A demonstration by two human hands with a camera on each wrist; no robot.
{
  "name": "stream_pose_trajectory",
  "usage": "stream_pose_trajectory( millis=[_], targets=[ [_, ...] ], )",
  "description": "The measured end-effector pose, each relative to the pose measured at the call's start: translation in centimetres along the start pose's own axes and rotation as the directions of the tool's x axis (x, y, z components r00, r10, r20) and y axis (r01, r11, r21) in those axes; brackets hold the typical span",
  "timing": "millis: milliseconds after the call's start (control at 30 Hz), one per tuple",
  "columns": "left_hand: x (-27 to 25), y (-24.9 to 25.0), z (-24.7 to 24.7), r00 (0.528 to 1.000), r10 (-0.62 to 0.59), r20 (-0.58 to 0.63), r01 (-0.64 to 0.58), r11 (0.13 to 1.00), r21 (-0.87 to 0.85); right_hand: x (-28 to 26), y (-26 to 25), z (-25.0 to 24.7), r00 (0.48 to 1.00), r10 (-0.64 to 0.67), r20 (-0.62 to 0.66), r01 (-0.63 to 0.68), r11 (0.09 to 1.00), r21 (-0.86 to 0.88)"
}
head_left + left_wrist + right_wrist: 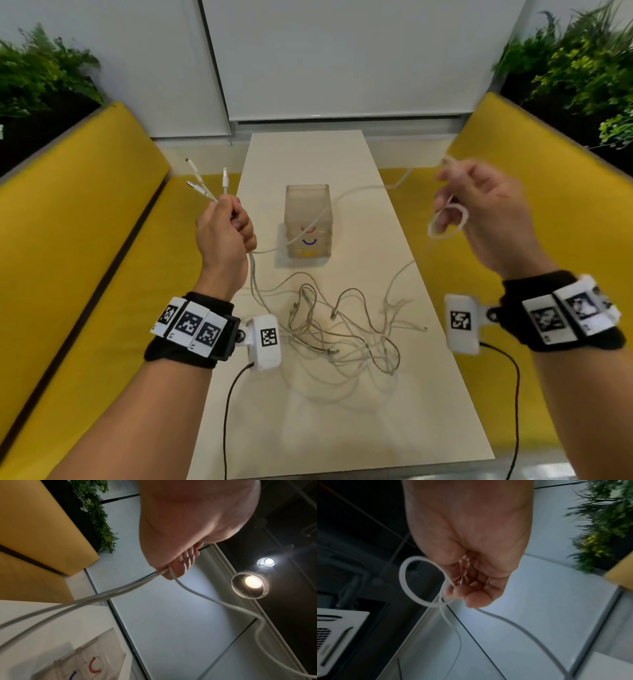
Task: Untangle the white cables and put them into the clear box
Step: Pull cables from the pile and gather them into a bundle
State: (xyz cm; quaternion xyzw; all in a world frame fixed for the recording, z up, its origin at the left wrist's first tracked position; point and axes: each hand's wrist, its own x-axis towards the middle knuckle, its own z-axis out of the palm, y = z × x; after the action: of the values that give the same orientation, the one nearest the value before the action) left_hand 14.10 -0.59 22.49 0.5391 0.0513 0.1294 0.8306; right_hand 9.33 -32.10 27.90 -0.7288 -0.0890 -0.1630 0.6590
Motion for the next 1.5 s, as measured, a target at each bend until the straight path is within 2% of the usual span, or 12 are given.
stream_pose_trajectory(
  millis=[100,200,267,333,367,500,600,667,833,1133,1333,1500],
  targets=[
    [-0.1,0.0,0.1,1.000,-0.010,0.012,0.010,1.000,-0.014,0.4,-2.7,-0.6,0.999,-0.047,0.021,0.048,0.995,-0.087],
    [-0.4,-0.6,0.0,0.999,-0.020,0.034,0.021,0.999,-0.027,-0.2,-0.7,0.4,0.949,0.247,0.198,-0.114,0.851,-0.512],
    [-0.7,-1.3,-0.1,0.999,-0.031,0.041,0.032,0.999,-0.026,-1.8,2.6,1.9,0.757,0.582,0.297,-0.214,0.651,-0.728],
    [-1.1,-2.3,-0.4,0.997,-0.054,0.057,0.055,0.998,-0.014,-3.7,6.7,3.7,0.547,0.783,0.297,-0.236,0.484,-0.843],
    [-1.3,-2.9,-0.5,0.995,-0.068,0.071,0.068,0.998,-0.001,-4.3,9.0,4.4,0.528,0.810,0.256,-0.238,0.431,-0.871],
    [-2.1,-5.3,-1.1,0.988,-0.123,0.096,0.117,0.991,0.064,-3.4,17.2,5.8,0.753,0.658,0.029,-0.299,0.380,-0.875],
    [-2.6,-6.7,-1.4,0.985,-0.156,0.075,0.149,0.985,0.085,-2.3,21.3,7.6,0.844,0.522,0.119,-0.129,0.414,-0.901],
    [-2.8,-7.4,-1.5,0.981,-0.181,0.068,0.175,0.981,0.080,-2.0,23.8,9.1,0.826,0.514,0.233,0.002,0.411,-0.912],
    [-2.7,-8.5,-1.4,0.980,-0.197,0.018,0.197,0.980,0.003,-1.8,28.0,11.8,0.678,0.658,0.327,0.253,0.208,-0.945],
    [-2.4,-9.9,-0.5,0.983,-0.175,-0.053,0.178,0.983,0.053,-3.3,30.1,10.0,0.723,0.624,0.298,0.381,0.000,-0.924],
    [-2.1,-10.4,-0.4,0.981,-0.183,-0.058,0.186,0.982,0.042,-0.8,28.1,6.7,0.660,0.649,0.378,0.293,0.241,-0.925],
    [-2.6,-10.4,-0.4,0.984,-0.176,-0.042,0.178,0.982,0.064,-1.8,28.0,4.8,0.663,0.668,0.338,0.282,0.195,-0.939]
  ],
)
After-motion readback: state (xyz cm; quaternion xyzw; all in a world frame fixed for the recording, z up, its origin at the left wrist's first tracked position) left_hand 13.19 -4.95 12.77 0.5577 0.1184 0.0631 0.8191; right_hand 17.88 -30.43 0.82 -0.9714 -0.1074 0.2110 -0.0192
